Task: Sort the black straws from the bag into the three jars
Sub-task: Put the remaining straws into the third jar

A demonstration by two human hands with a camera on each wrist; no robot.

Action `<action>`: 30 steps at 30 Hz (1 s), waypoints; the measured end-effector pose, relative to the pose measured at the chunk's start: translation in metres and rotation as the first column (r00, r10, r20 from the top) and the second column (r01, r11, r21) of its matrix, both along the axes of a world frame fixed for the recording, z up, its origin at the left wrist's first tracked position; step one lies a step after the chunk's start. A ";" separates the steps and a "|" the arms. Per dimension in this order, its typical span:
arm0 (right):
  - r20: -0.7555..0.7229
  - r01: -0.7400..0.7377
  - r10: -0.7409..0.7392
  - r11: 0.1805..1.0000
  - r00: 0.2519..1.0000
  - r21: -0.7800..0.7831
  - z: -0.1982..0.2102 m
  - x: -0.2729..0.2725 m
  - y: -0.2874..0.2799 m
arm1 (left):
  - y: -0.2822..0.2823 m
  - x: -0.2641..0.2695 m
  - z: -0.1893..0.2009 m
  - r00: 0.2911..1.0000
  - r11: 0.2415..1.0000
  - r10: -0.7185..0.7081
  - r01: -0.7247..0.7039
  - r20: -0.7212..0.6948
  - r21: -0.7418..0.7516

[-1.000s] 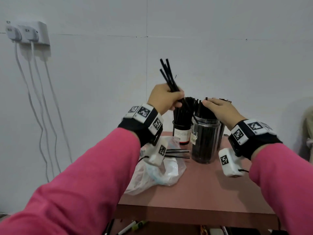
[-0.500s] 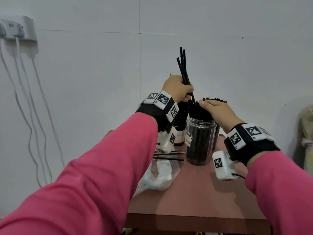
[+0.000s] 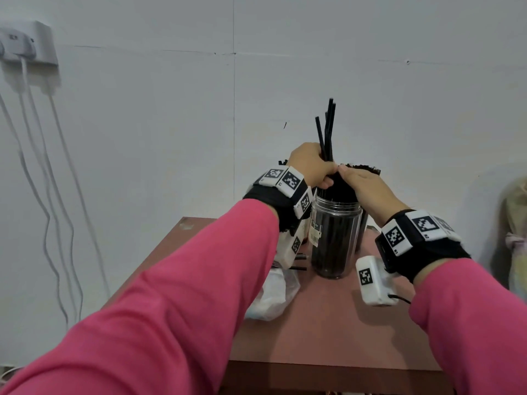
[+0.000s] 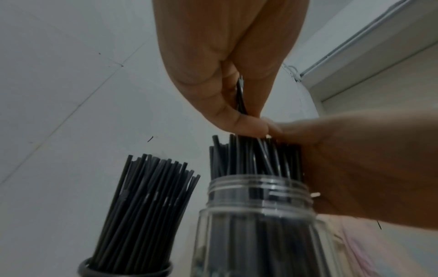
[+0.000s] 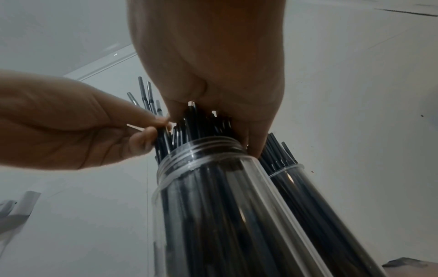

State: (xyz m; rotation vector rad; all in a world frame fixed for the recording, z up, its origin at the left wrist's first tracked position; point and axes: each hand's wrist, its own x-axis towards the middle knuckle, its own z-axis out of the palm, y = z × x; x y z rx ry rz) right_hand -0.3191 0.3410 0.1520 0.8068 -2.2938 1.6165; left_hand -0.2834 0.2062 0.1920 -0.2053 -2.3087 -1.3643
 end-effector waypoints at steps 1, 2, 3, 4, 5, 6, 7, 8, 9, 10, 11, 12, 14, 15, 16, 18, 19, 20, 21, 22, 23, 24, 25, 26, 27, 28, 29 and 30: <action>-0.001 0.000 0.000 1.000 1.000 0.012 0.000 0.000 0.000 | -0.002 0.001 -0.005 1.000 1.000 -0.011 0.011 0.018 -0.019; 0.001 0.000 0.000 1.000 1.000 0.015 0.001 0.002 0.001 | -0.003 0.002 -0.009 0.999 0.999 -0.023 0.024 0.023 -0.043; 0.010 0.005 -0.005 1.000 1.000 0.014 0.001 0.004 0.001 | -0.005 0.004 -0.012 0.999 0.997 -0.030 0.032 0.022 -0.075; 0.014 0.001 -0.001 1.000 1.000 0.006 0.002 0.007 0.001 | -0.005 0.004 -0.014 0.999 0.993 -0.031 0.033 0.022 -0.115; 0.021 -0.001 0.001 1.000 1.000 -0.002 0.002 0.008 0.000 | -0.005 0.004 -0.014 0.999 0.987 -0.026 0.029 0.025 -0.160; 0.026 -0.003 0.004 1.000 1.000 -0.014 0.003 0.009 0.000 | -0.005 0.004 -0.012 1.000 0.980 -0.014 0.018 0.019 -0.199; 0.033 0.003 -0.002 1.000 0.999 -0.017 0.004 0.011 -0.001 | -0.005 0.003 -0.009 1.000 0.978 0.000 -0.002 -0.010 -0.208; 0.038 0.012 -0.012 1.000 0.999 -0.016 0.003 0.011 -0.001 | -0.005 0.004 -0.004 0.998 0.981 0.014 -0.027 -0.067 -0.191; 0.040 0.030 -0.030 1.000 0.999 0.000 0.003 0.011 -0.001 | -0.004 0.004 0.002 0.989 0.985 0.020 -0.045 -0.147 -0.169; 0.040 0.057 -0.058 0.998 0.998 0.018 0.003 0.010 -0.001 | -0.003 0.005 0.009 0.973 0.984 0.009 -0.049 -0.230 -0.169; 0.046 0.092 -0.093 0.995 0.995 0.031 0.003 0.009 -0.001 | -0.001 0.005 0.015 0.957 0.978 -0.020 -0.041 -0.289 -0.203; 0.051 0.116 -0.117 0.993 0.992 0.028 0.004 0.008 -0.001 | 0.000 0.005 0.021 0.949 0.965 -0.048 -0.037 -0.313 -0.259; 0.073 0.118 -0.118 0.993 0.990 0.006 0.004 0.008 -0.002 | 0.003 0.002 0.025 0.950 0.940 -0.031 -0.078 -0.312 -0.332; 0.085 0.111 -0.111 0.994 0.990 0.006 0.004 0.008 -0.002 | 0.004 -0.001 0.024 0.949 0.938 -0.011 -0.099 -0.314 -0.333; 0.091 0.106 -0.107 0.994 0.990 0.011 0.004 0.007 -0.002 | 0.003 -0.003 0.020 0.950 0.934 0.005 -0.116 -0.312 -0.338; 0.091 0.106 -0.106 0.994 0.990 0.004 0.005 0.006 -0.001 | 0.000 -0.006 0.005 0.962 0.904 0.019 -0.133 -0.274 -0.406; 0.092 0.106 -0.106 0.994 0.990 -0.005 0.005 0.006 -0.001 | -0.001 -0.006 -0.003 0.968 0.891 0.023 -0.134 -0.250 -0.434; 0.091 0.103 -0.102 0.995 0.991 -0.006 0.005 0.006 -0.001 | -0.003 -0.004 -0.010 0.971 0.890 0.023 -0.128 -0.238 -0.437; 0.088 0.099 -0.098 0.995 0.991 -0.010 0.005 0.006 -0.001 | -0.004 -0.002 -0.013 0.971 0.901 0.015 -0.116 -0.238 -0.419; 0.086 0.095 -0.094 0.995 0.992 -0.015 0.005 0.006 -0.001 | -0.005 0.001 -0.013 0.971 0.912 0.004 -0.101 -0.239 -0.397; 0.083 0.090 -0.089 0.996 0.993 -0.014 0.004 0.006 0.000 | -0.005 0.003 -0.011 0.970 0.923 -0.008 -0.087 -0.243 -0.376; 0.079 0.086 -0.085 0.996 0.993 -0.004 0.004 0.007 -0.001 | -0.005 0.006 -0.008 0.970 0.932 -0.012 -0.077 -0.243 -0.354; 0.074 0.079 -0.080 0.997 0.994 0.010 0.004 0.008 -0.001 | -0.004 0.008 -0.006 0.969 0.938 -0.014 -0.073 -0.247 -0.339; 0.074 0.080 -0.081 0.997 0.994 0.019 0.005 0.008 -0.001 | -0.003 0.009 -0.004 0.971 0.937 -0.015 -0.071 -0.240 -0.342; 0.075 0.082 -0.083 0.996 0.994 0.019 0.004 0.008 -0.002 | -0.002 0.009 -0.005 0.972 0.923 -0.020 -0.073 -0.234 -0.379; 0.077 0.086 -0.087 0.996 0.993 0.012 0.004 0.008 -0.002 | -0.001 0.009 -0.008 0.976 0.895 -0.019 -0.081 -0.218 -0.439; 0.074 0.091 -0.091 0.996 0.993 0.008 0.004 0.007 -0.002 | 0.000 0.009 -0.012 0.980 0.865 -0.018 -0.085 -0.199 -0.495; 0.069 0.091 -0.092 0.996 0.993 0.008 0.003 0.007 -0.002 | 0.000 0.010 -0.015 0.983 0.849 -0.016 -0.084 -0.183 -0.522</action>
